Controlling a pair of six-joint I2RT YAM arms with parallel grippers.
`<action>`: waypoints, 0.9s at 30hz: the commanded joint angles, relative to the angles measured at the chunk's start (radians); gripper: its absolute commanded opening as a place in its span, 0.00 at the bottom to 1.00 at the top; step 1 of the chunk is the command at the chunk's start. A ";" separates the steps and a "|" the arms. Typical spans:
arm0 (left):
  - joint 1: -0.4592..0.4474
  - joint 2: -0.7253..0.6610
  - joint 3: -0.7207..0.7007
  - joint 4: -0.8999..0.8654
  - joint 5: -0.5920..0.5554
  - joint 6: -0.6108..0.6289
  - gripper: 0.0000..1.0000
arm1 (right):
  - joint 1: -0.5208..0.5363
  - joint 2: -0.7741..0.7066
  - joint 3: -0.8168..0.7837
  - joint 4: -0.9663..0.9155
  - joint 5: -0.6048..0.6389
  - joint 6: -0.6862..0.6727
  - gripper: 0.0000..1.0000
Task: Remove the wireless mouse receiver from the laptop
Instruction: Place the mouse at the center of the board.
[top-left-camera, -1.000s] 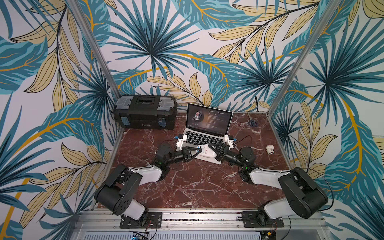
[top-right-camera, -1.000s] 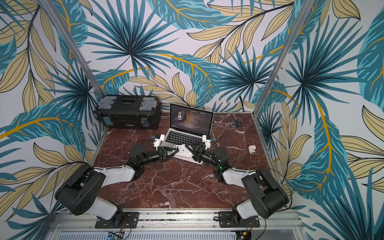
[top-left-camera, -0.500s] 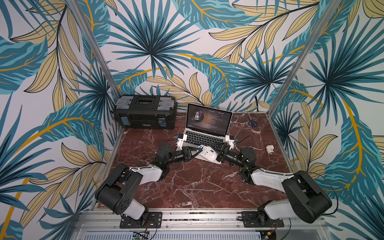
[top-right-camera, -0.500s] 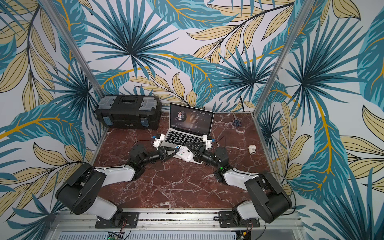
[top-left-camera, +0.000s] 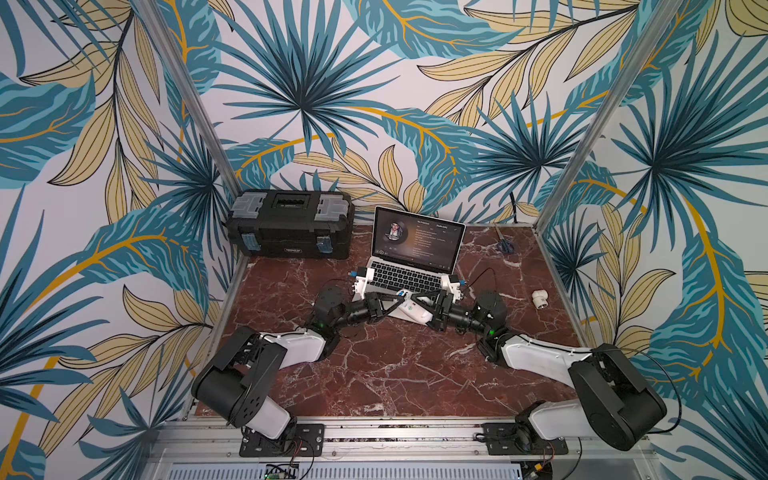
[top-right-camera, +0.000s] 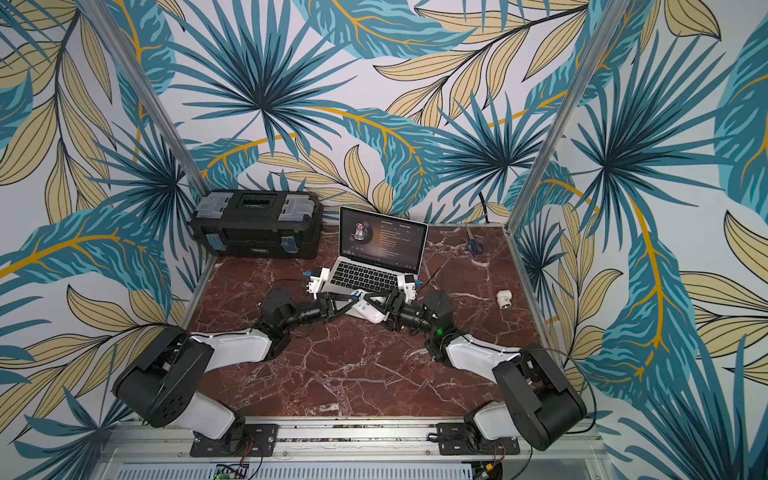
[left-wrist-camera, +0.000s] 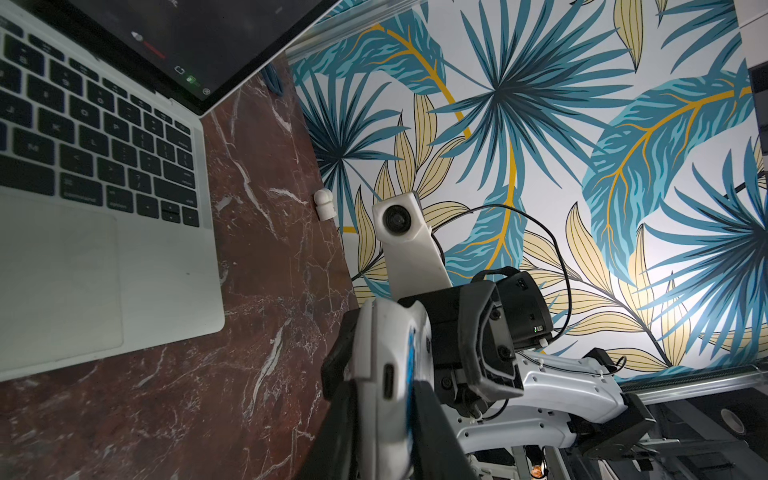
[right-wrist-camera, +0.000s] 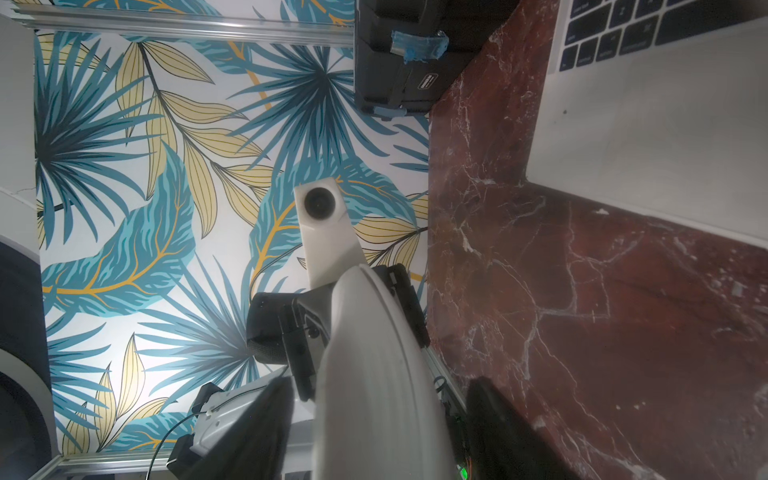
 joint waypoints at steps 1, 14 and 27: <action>0.001 -0.004 0.041 -0.011 -0.024 0.036 0.00 | 0.005 -0.040 0.020 -0.086 -0.015 -0.052 0.62; 0.000 -0.014 0.049 -0.036 -0.032 0.067 0.00 | 0.005 -0.118 0.021 -0.203 0.113 -0.105 0.19; 0.222 -0.253 -0.080 -0.139 -0.113 0.226 0.97 | -0.016 -0.296 0.412 -1.399 0.883 -1.143 0.00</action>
